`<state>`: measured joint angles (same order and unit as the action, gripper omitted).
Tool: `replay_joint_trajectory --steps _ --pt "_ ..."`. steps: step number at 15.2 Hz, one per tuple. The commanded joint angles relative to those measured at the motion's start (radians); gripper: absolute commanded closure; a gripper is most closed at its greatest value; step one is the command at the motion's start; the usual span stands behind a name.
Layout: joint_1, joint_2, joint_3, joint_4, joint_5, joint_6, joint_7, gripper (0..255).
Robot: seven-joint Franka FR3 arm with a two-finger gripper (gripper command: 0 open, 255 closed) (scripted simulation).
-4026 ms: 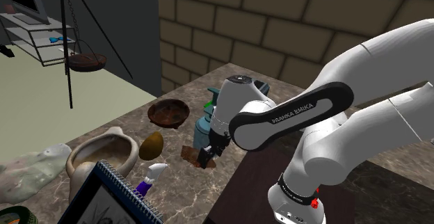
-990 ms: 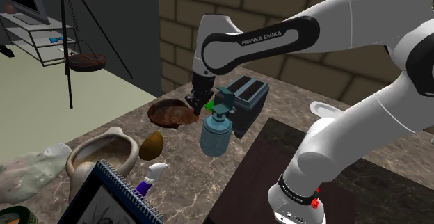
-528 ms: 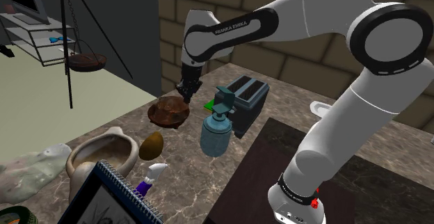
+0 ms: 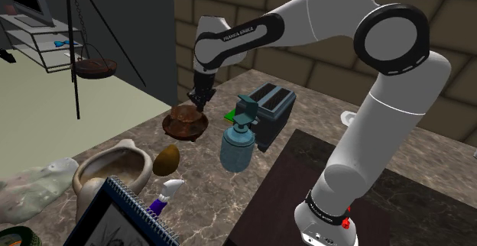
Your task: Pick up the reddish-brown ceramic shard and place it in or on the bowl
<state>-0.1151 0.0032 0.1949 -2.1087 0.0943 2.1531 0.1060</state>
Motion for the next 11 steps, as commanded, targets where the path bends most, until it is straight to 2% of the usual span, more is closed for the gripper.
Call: replay_joint_trajectory --steps 1,8,11 --pt "0.001 0.009 0.001 -0.019 -0.001 0.028 0.001 255" --pt "0.003 0.057 0.003 -0.066 -0.006 0.123 0.0 255" --pt "0.003 0.057 0.002 -0.066 -0.006 0.123 0.0 255"
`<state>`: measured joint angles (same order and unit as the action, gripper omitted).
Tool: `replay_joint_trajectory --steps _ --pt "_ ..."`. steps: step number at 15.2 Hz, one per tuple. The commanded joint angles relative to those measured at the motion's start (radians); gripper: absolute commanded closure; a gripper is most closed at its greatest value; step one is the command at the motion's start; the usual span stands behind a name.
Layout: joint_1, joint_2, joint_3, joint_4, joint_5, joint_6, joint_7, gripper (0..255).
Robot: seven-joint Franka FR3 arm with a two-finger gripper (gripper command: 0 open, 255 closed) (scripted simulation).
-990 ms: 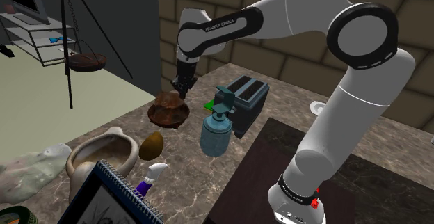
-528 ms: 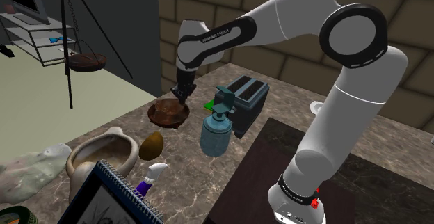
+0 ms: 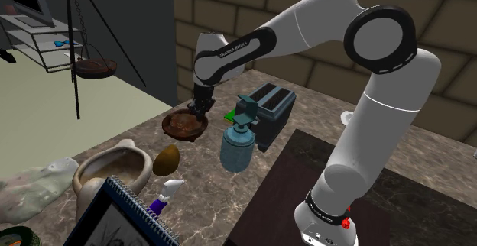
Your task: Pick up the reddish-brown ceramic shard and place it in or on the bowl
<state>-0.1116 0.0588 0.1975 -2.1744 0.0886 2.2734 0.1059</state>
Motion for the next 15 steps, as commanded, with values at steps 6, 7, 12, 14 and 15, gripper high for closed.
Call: replay_joint_trajectory --steps 6,7,12,14,15 --pt "0.0 0.001 0.0 -0.001 0.0 0.002 0.0 0" --pt "0.0 0.001 0.0 -0.001 0.0 0.002 0.0 0" --pt "-0.002 -0.018 -0.001 0.013 0.003 -0.03 -0.002 0" --pt "-0.006 -0.053 -0.004 0.043 0.007 -0.095 -0.006 0" --pt "-0.007 -0.065 -0.005 0.056 0.008 -0.12 -0.007 0"
